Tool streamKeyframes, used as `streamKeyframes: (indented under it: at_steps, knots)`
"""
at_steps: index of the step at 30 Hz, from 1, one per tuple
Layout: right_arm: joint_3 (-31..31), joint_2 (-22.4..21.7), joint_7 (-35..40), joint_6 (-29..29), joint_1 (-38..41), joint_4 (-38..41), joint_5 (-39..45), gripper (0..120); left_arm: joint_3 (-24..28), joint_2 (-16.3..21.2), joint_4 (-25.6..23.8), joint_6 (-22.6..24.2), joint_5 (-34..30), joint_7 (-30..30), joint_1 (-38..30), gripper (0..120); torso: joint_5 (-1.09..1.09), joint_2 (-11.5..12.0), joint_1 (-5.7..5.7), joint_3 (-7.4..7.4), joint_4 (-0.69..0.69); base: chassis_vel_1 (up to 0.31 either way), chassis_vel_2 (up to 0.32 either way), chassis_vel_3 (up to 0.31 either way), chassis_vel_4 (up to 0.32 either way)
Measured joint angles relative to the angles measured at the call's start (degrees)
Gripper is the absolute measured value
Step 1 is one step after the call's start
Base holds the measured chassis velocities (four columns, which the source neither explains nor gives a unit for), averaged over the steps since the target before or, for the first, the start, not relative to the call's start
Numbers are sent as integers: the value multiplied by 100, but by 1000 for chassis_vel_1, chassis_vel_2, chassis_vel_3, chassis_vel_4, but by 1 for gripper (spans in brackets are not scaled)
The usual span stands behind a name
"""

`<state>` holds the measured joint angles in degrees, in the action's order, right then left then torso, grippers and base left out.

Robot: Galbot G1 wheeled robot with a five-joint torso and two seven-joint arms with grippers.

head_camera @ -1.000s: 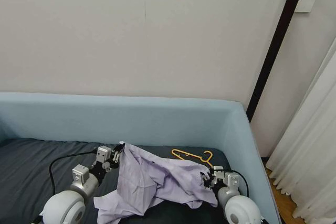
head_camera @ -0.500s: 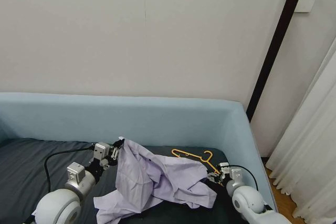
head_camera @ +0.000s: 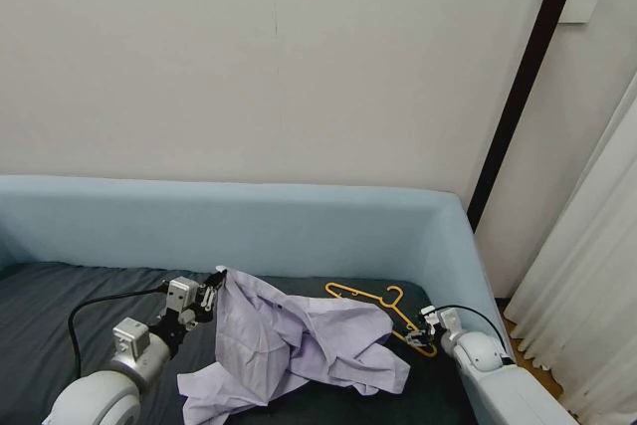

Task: Pick up the clothes from the sofa and hang them on the clothes hanger.

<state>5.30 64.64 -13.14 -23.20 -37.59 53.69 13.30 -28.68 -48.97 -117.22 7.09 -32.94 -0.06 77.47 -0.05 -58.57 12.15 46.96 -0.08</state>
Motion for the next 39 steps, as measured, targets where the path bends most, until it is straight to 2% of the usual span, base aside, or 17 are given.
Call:
streamKeyframes:
  at_steps: [2,6,10,17,22,23,26,27,32,36,39]
  knots:
    - [11,10,-16,-1,29,-73,-29,98,11,-23,-1,0,2,-20,0,0,0,0,0,0,0,0,0,0,0]
    - [52,47,-118,56,154,-365,-96,89,61,-82,-1,0,10,-62,-22,0,0,0,0,0,1,0,0,0,0]
    - [69,48,-313,189,208,-605,-299,71,128,-133,-12,37,-61,-133,-65,0,0,0,0,0,1,0,0,0,0]
    - [98,97,-544,420,209,-804,-482,64,214,-206,-16,59,-79,-183,-79,0,0,0,0,0,0,0,0,0,0]
    - [106,133,-688,458,252,-891,-587,43,262,-206,16,61,-78,-205,-115,0,0,0,0,0,1,0,0,0,0]
    - [106,133,-688,458,252,-891,-587,43,262,-206,16,61,-78,-205,-115,0,0,0,0,0,1,0,0,0,0]
    - [128,155,-707,455,256,-921,-607,29,286,-181,35,58,-80,-224,-142,0,0,0,-1,0,1,0,0,0,0]
    - [128,155,-707,455,256,-921,-607,29,286,-181,35,58,-80,-224,-142,0,0,0,-1,0,1,0,0,0,0]
    - [136,117,-775,462,225,-862,-635,7,344,-168,73,46,-81,-257,-189,0,0,0,-1,0,0,0,0,0,0]
    - [123,61,-765,745,156,-764,-645,5,388,-159,89,31,-81,-271,-204,0,0,0,-1,0,0,0,0,0,0]
    - [102,9,-490,830,84,-580,-553,5,410,-151,92,26,-80,-273,-211,0,0,-1,-1,0,0,0,0,0,0]
